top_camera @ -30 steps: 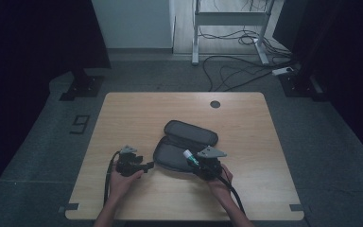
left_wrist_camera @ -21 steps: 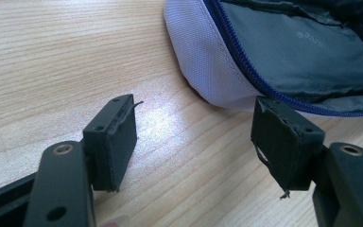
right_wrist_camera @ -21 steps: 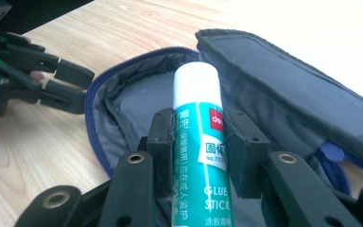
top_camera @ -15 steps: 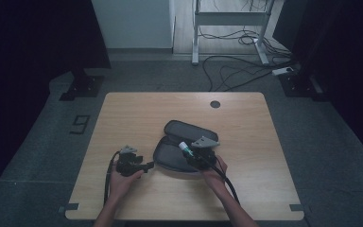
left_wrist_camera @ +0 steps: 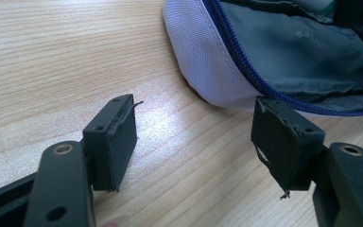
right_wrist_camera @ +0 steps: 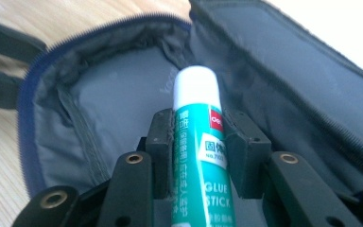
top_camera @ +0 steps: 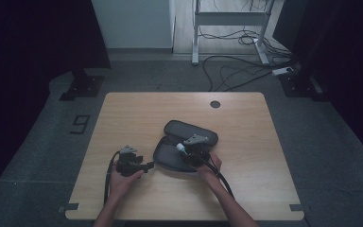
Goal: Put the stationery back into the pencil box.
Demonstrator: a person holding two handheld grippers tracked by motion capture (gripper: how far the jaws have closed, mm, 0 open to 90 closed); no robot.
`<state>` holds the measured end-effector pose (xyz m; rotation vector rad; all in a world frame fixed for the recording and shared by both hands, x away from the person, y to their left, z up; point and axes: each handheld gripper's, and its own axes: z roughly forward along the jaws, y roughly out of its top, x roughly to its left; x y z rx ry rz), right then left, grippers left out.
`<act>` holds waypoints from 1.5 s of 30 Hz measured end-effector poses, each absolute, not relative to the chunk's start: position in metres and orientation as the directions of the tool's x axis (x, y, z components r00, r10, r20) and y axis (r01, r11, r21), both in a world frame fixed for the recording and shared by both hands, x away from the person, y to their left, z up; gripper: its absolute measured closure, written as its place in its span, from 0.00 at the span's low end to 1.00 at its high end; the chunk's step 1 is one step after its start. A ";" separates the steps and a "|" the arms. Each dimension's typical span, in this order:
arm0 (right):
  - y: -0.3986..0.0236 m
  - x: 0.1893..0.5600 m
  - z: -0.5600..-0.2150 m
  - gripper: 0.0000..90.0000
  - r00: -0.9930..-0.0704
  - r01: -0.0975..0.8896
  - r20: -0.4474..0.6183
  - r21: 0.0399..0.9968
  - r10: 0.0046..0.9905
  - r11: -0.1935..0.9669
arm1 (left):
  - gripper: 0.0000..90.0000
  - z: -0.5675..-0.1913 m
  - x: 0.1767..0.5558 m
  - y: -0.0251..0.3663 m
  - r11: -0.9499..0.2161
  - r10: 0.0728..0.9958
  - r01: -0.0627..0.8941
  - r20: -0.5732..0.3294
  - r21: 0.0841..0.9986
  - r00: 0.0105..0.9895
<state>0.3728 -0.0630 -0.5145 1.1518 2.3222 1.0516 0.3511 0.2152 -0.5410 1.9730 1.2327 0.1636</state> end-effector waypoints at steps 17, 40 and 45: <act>-0.069 0.371 -0.508 0.62 -0.610 0.529 0.028 0.758 0.792 0.381 | 0.35 -0.541 0.351 0.215 -0.219 0.806 0.705 -0.282 0.675 0.521; -0.142 0.329 -0.492 0.55 -0.569 0.498 0.146 0.844 0.809 0.199 | 0.35 -0.541 0.350 0.216 -0.212 0.806 0.709 -0.289 0.673 0.516; -0.161 0.318 -0.499 0.54 -0.551 0.500 0.145 0.846 0.822 0.186 | 0.35 -0.541 0.350 0.218 -0.206 0.808 0.712 -0.294 0.672 0.511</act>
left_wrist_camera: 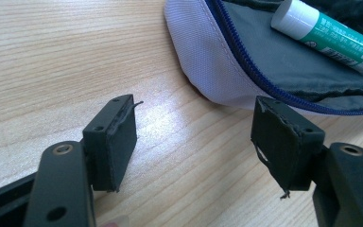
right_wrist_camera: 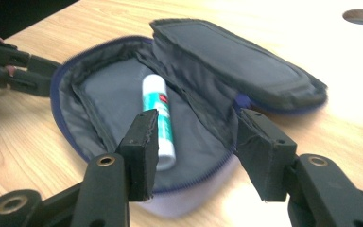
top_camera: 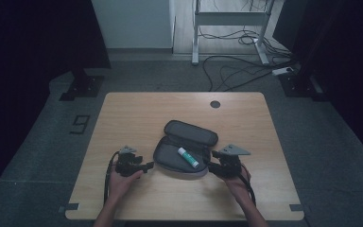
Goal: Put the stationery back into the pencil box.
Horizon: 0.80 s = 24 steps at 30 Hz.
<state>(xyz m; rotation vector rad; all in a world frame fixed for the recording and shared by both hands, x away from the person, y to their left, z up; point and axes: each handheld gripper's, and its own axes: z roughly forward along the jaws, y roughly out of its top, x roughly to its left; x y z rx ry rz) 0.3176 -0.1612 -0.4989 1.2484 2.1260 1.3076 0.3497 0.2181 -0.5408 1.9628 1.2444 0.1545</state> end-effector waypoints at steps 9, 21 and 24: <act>-0.184 0.302 -0.517 0.53 -0.531 0.508 0.126 0.839 0.838 0.195 | 0.35 -0.538 0.348 0.229 -0.177 0.816 0.717 -0.306 0.674 0.490; -0.209 0.304 -0.549 0.51 -0.487 0.565 0.107 0.795 0.867 0.219 | 0.35 -0.535 0.345 0.242 -0.146 0.825 0.717 -0.316 0.682 0.468; -0.211 0.305 -0.551 0.50 -0.477 0.571 0.102 0.791 0.873 0.219 | 0.35 -0.534 0.345 0.243 -0.142 0.825 0.715 -0.317 0.684 0.467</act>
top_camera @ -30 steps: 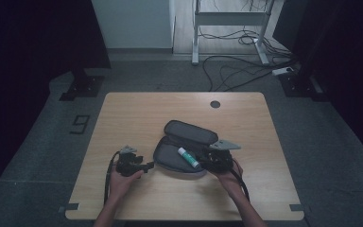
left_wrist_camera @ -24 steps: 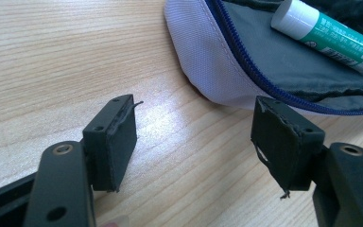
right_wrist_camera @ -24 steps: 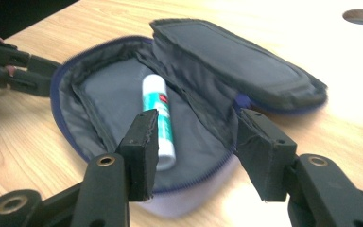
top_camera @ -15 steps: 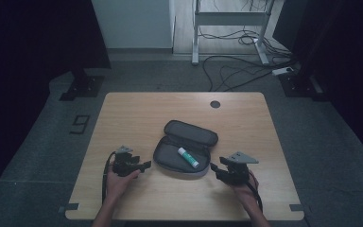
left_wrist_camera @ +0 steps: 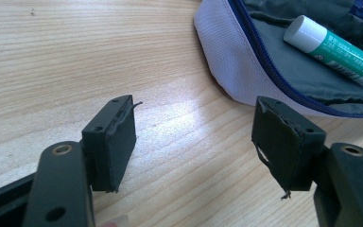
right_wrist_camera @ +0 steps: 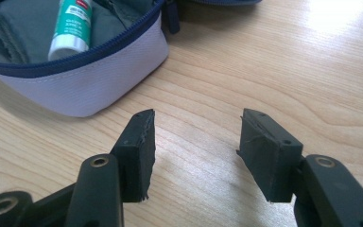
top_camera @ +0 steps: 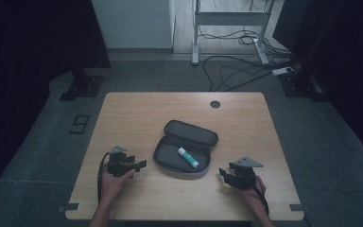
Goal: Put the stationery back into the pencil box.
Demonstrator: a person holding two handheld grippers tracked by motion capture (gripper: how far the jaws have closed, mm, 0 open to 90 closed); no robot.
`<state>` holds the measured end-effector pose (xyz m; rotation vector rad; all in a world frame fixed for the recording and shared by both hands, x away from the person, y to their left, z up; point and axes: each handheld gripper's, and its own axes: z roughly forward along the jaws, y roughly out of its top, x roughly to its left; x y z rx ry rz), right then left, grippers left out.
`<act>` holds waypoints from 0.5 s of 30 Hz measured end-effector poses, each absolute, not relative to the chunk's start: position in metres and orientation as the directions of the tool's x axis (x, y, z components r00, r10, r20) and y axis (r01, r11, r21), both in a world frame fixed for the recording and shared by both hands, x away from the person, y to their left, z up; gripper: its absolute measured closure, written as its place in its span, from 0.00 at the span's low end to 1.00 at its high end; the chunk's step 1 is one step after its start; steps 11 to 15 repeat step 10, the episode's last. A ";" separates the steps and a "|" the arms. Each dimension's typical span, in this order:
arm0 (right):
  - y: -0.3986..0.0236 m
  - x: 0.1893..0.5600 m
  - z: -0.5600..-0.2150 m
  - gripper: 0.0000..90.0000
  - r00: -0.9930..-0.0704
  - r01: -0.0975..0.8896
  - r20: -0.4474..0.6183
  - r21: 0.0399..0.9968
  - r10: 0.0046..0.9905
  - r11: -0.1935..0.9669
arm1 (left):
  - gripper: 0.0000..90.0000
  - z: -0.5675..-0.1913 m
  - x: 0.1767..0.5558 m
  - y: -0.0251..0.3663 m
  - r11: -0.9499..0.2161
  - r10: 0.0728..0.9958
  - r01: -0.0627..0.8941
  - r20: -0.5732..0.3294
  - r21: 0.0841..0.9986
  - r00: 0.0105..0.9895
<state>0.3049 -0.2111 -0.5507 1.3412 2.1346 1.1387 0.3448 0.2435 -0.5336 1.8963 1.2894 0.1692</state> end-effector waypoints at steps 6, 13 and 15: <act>-0.211 0.306 -0.553 0.49 -0.472 0.581 0.099 0.782 0.876 0.225 | 0.35 -0.534 0.345 0.245 -0.140 0.827 0.715 -0.316 0.684 0.465; -0.212 0.306 -0.553 0.46 -0.469 0.581 0.089 0.781 0.878 0.231 | 0.35 -0.534 0.345 0.244 -0.144 0.828 0.718 -0.314 0.681 0.465; -0.212 0.306 -0.553 0.46 -0.469 0.581 0.089 0.781 0.878 0.231 | 0.35 -0.534 0.345 0.244 -0.144 0.828 0.718 -0.314 0.681 0.465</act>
